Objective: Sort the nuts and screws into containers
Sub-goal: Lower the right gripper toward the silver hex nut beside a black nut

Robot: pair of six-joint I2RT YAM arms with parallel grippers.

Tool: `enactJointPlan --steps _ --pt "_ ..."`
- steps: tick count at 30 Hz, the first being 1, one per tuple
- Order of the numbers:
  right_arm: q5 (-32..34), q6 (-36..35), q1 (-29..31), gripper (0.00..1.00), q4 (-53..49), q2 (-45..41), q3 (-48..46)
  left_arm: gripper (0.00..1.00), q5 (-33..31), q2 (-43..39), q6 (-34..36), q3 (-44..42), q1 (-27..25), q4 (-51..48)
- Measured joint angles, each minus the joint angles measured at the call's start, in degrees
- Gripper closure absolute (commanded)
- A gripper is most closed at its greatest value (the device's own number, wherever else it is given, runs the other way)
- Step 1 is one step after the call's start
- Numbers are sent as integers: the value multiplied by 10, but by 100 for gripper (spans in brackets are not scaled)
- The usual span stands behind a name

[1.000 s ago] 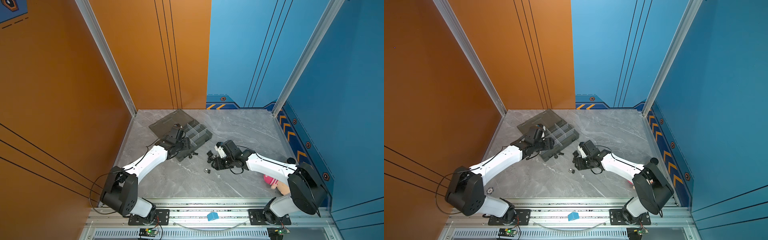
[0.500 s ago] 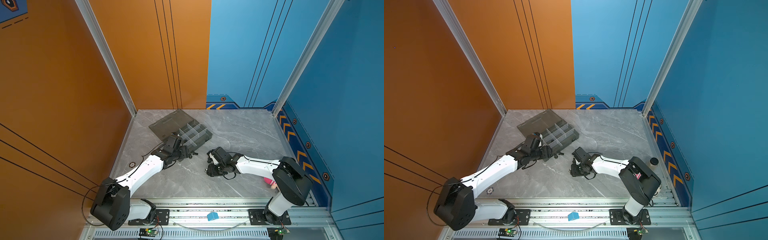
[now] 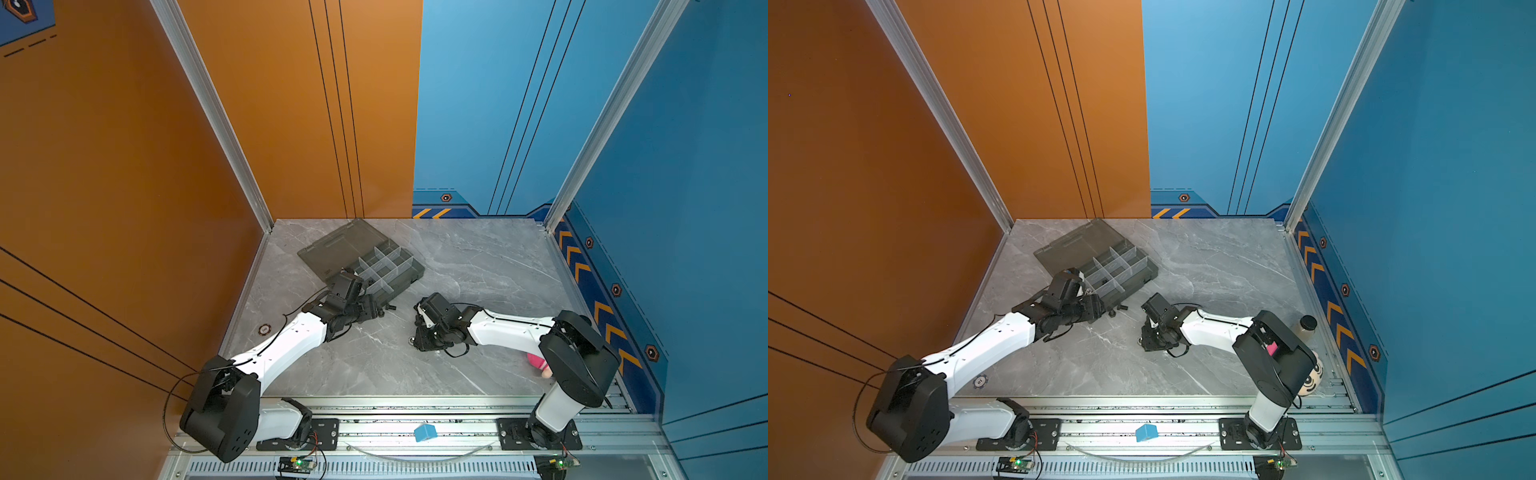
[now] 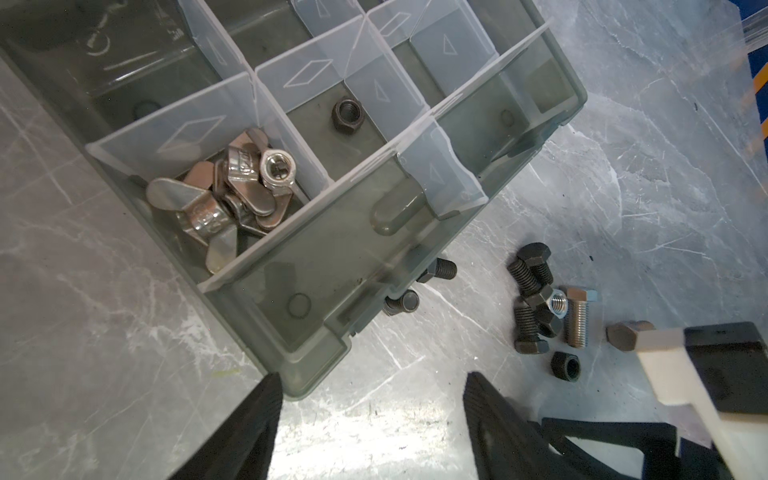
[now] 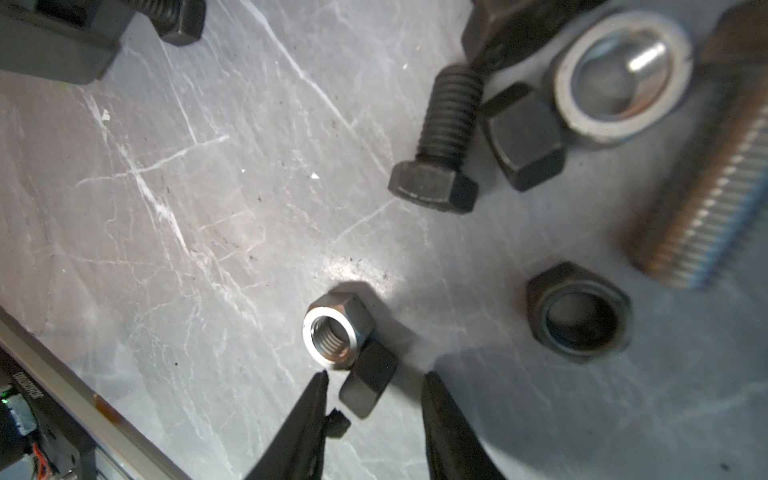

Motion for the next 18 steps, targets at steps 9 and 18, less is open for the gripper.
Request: enactJointPlan --steps 9,18 --pt "4 3 -3 73 0 0 0 28 3 0 0 -7 0 4" --pt "7 5 -10 81 0 0 0 28 4 -9 0 -13 1 4"
